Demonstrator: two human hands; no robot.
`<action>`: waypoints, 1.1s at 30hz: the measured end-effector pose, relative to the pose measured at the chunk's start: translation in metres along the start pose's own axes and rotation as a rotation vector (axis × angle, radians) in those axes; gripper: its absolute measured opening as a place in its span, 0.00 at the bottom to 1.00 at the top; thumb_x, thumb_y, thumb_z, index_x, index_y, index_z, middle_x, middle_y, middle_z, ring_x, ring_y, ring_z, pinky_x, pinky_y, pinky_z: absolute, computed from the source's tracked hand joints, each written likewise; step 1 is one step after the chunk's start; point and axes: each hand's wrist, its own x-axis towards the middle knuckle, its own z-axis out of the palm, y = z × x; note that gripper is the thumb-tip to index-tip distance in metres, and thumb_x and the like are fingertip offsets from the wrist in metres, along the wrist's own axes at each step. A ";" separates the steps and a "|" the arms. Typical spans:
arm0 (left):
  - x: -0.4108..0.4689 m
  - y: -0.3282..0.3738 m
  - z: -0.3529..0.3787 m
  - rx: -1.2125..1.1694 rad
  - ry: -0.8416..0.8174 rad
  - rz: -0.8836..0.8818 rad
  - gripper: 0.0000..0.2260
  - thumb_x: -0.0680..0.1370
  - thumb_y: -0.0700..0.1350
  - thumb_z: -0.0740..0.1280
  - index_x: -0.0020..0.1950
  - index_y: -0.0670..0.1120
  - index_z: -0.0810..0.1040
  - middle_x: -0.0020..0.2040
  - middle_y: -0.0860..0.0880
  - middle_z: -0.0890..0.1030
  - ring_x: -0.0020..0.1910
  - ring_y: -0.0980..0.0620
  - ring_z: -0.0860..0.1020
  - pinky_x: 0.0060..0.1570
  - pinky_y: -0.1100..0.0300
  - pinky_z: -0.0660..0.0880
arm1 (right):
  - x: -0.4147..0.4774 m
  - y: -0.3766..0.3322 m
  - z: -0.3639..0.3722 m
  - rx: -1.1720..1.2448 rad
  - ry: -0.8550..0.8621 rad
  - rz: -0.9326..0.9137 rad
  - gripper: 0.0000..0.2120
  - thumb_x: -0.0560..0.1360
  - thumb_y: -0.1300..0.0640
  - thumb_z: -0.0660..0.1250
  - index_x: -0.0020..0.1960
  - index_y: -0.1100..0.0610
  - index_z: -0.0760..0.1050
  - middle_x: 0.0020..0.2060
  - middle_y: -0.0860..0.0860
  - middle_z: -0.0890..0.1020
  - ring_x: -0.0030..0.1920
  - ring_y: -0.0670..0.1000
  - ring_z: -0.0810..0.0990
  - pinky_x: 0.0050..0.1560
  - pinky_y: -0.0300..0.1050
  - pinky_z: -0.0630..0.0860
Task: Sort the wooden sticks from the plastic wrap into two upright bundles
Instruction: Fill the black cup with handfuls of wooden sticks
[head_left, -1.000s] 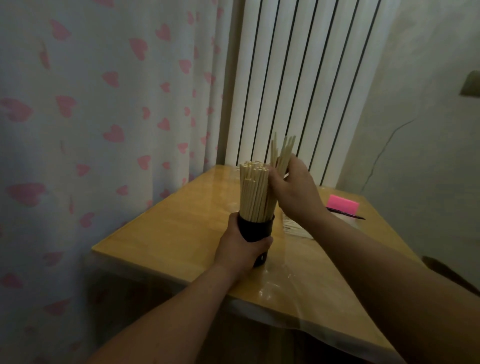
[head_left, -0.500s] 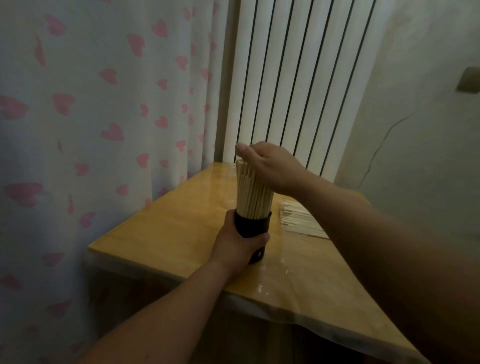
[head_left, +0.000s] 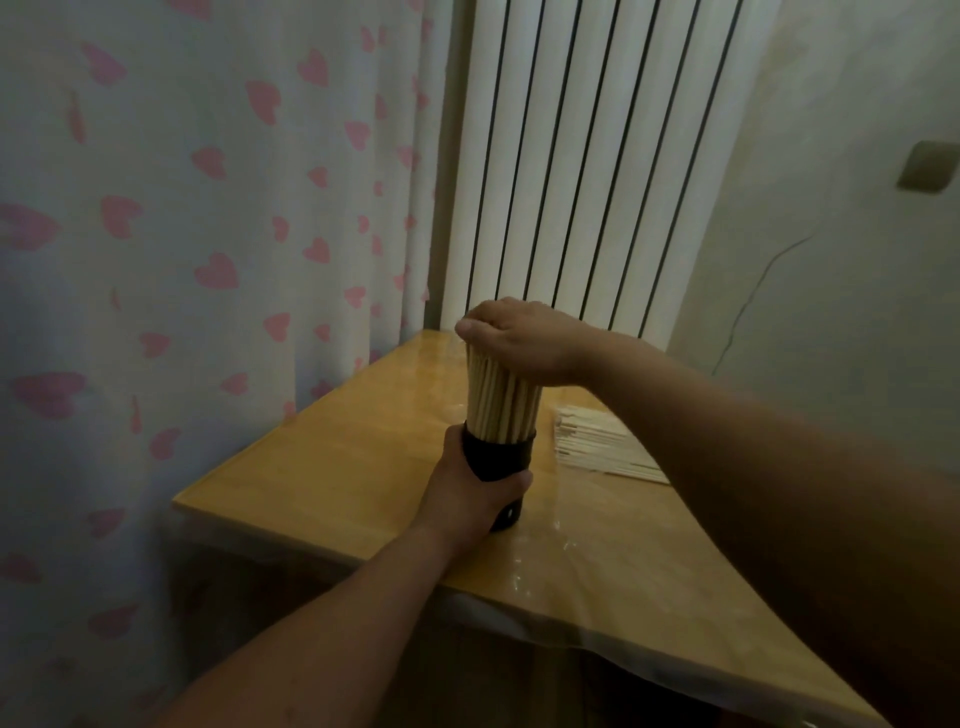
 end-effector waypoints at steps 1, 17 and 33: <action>0.001 -0.001 0.000 0.005 -0.005 0.003 0.36 0.72 0.52 0.81 0.73 0.57 0.64 0.62 0.60 0.77 0.60 0.58 0.77 0.57 0.55 0.77 | 0.000 -0.001 -0.007 0.037 0.025 0.021 0.31 0.85 0.33 0.51 0.75 0.54 0.73 0.68 0.55 0.78 0.68 0.56 0.76 0.68 0.58 0.74; -0.002 -0.001 0.001 0.060 -0.009 0.000 0.37 0.72 0.52 0.80 0.75 0.57 0.62 0.62 0.59 0.76 0.61 0.52 0.78 0.59 0.49 0.80 | -0.009 0.003 0.008 0.111 0.096 0.085 0.28 0.83 0.32 0.56 0.68 0.52 0.77 0.58 0.50 0.81 0.57 0.52 0.79 0.53 0.52 0.79; -0.002 0.003 0.002 0.042 -0.007 0.005 0.41 0.71 0.56 0.83 0.77 0.56 0.64 0.68 0.56 0.77 0.66 0.51 0.77 0.67 0.48 0.77 | -0.112 0.099 -0.003 0.205 0.100 0.396 0.21 0.86 0.47 0.63 0.43 0.58 0.85 0.33 0.52 0.87 0.34 0.52 0.87 0.41 0.52 0.86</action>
